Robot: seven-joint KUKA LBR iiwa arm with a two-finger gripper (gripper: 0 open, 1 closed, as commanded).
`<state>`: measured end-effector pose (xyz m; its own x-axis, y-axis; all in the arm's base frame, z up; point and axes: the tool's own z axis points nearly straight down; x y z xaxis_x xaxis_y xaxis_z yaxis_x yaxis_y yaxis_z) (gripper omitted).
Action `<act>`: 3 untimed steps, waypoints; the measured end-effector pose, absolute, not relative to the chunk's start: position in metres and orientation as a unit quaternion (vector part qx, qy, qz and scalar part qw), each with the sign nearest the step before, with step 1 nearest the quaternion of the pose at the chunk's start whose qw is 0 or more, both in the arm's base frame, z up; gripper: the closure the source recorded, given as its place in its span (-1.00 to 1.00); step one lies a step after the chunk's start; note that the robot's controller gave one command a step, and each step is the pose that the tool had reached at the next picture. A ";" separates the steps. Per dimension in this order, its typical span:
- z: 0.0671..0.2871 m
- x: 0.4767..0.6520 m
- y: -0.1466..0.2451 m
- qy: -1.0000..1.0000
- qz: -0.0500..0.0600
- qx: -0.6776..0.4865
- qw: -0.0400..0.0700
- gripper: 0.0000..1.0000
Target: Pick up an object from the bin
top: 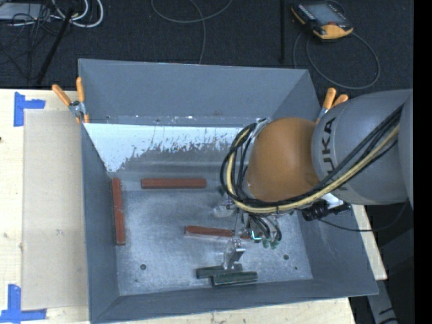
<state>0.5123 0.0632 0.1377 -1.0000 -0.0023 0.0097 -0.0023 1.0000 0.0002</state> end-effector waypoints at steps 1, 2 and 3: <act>0.142 0.514 0.063 -1.000 0.000 0.000 0.001 -1.00; 0.087 0.562 0.060 -0.999 -0.001 -0.042 -0.003 -1.00; 0.067 0.578 0.062 -0.999 0.000 -0.040 -0.001 -1.00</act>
Offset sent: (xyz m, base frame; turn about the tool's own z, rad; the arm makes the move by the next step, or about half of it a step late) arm 0.0597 -0.0055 -0.0677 0.1100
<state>0.5784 0.0618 0.0668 -0.9968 0.0800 -0.0025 0.0800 0.9968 0.0003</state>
